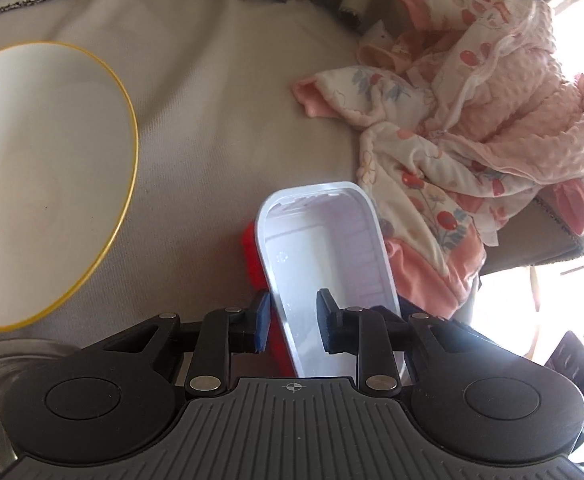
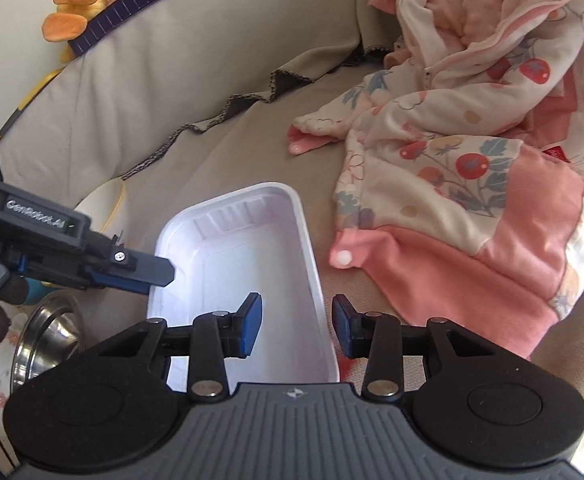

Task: Organize plates and bowls

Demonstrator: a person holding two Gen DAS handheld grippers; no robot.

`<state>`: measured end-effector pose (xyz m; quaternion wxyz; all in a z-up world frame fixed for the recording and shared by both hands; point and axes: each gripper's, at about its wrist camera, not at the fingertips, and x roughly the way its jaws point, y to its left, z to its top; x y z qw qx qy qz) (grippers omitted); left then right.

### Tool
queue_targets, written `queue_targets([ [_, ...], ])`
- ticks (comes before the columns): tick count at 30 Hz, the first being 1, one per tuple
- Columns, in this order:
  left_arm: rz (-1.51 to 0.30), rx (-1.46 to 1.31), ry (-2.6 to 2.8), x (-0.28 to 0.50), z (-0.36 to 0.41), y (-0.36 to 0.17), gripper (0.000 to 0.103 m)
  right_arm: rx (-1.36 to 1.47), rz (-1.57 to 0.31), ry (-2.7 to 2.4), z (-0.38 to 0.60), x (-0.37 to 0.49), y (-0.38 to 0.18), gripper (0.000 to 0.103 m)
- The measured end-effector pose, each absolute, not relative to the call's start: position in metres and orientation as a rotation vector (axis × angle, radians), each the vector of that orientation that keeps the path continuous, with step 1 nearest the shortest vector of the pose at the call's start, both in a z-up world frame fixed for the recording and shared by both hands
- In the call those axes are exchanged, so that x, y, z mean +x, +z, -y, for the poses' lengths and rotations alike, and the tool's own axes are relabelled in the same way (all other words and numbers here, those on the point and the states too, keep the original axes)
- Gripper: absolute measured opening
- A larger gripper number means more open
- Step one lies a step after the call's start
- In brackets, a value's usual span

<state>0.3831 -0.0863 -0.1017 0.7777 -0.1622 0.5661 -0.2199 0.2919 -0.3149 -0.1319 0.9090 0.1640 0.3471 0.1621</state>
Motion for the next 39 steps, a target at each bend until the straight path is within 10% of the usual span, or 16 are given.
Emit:
queue_targets([
  [15,-0.775,-0.270,-0.129,0.213,-0.059,-0.053,0.026,-0.190,-0.337,0.483,0.208,0.181,-0.057,0.080],
  [23,-0.831,-0.421,-0.077,0.209,-0.093,-0.092,0.026,0.190,-0.807,0.568,0.162,0.218,-0.103,0.080],
  [39,-0.887,-0.420,-0.159,0.211,-0.073,-0.100,0.028,0.172,-0.857,0.597,0.152,0.237,-0.110,0.062],
])
